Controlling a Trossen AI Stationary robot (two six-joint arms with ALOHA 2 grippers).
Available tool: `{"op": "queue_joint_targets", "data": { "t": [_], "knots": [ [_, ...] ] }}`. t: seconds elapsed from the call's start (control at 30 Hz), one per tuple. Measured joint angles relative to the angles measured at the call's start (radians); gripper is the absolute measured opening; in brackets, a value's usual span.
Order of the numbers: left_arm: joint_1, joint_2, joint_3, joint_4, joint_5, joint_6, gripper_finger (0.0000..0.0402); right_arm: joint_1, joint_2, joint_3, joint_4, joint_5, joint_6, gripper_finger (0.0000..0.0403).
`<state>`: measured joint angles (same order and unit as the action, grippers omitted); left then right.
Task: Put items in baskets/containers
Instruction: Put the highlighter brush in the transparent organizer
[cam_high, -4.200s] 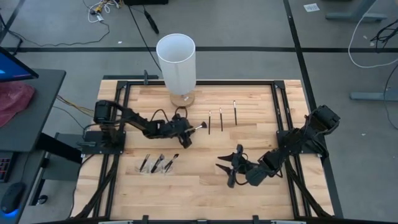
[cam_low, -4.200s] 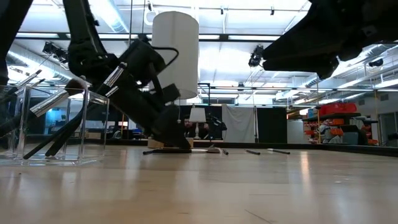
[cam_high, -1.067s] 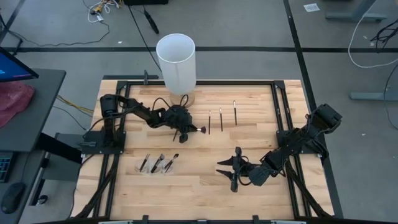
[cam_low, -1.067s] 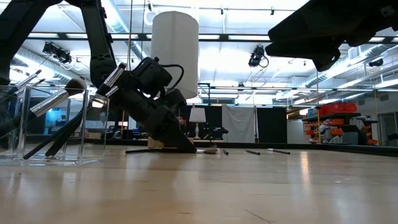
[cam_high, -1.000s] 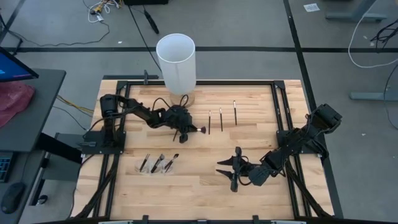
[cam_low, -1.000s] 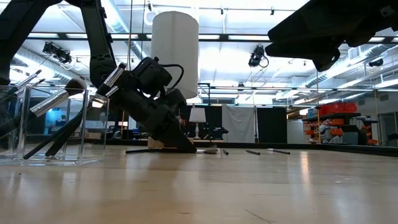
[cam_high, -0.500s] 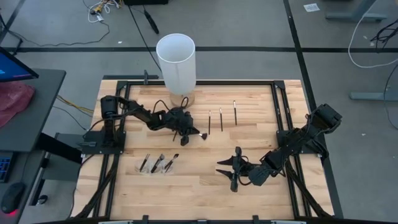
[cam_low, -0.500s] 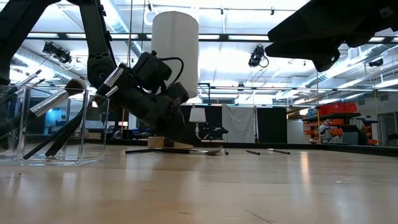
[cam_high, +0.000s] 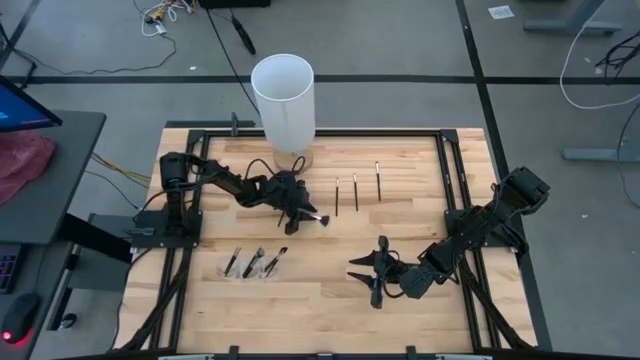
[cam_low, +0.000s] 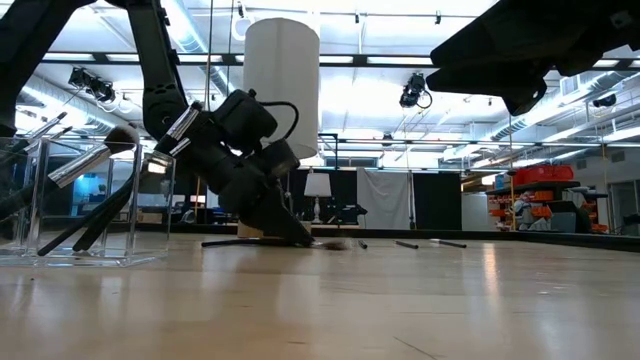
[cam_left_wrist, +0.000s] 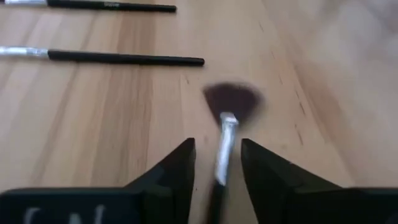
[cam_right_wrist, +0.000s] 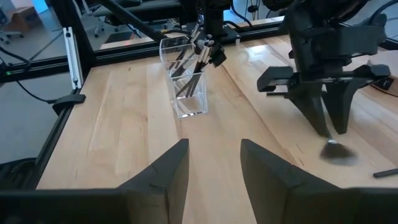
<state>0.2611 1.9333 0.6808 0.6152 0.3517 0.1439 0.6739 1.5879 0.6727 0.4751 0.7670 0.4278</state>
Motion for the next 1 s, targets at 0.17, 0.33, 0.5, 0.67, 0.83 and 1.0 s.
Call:
{"op": "queue_joint_targets", "data": {
  "t": [0.17,0.33,0.5,0.67,0.83,1.0],
  "knots": [
    [0.001,-0.004,0.001,-0.041,-0.047,0.092,0.0141,0.000,0.000,0.000,0.000,0.000,0.000,0.0149],
    [0.005,-0.005,0.004,-0.081,-0.052,0.102,0.0106,0.000,0.000,0.000,0.002,0.000,0.000,0.0149],
    [0.004,-0.001,0.004,-0.108,-0.116,0.029,0.0039,0.000,0.000,0.000,0.003,0.001,0.000,0.0149],
    [0.003,0.004,0.000,-0.071,-0.158,-0.085,0.0019,0.000,0.000,0.000,0.003,0.003,-0.010,0.0149],
    [-0.007,0.008,-0.002,0.002,-0.294,-0.195,0.0024,0.000,0.000,0.000,0.004,0.003,-0.018,0.0149],
    [-0.019,0.010,-0.003,0.057,-0.409,-0.287,0.0020,0.000,0.000,0.000,0.004,0.003,-0.018,0.0149]
  ]
}}
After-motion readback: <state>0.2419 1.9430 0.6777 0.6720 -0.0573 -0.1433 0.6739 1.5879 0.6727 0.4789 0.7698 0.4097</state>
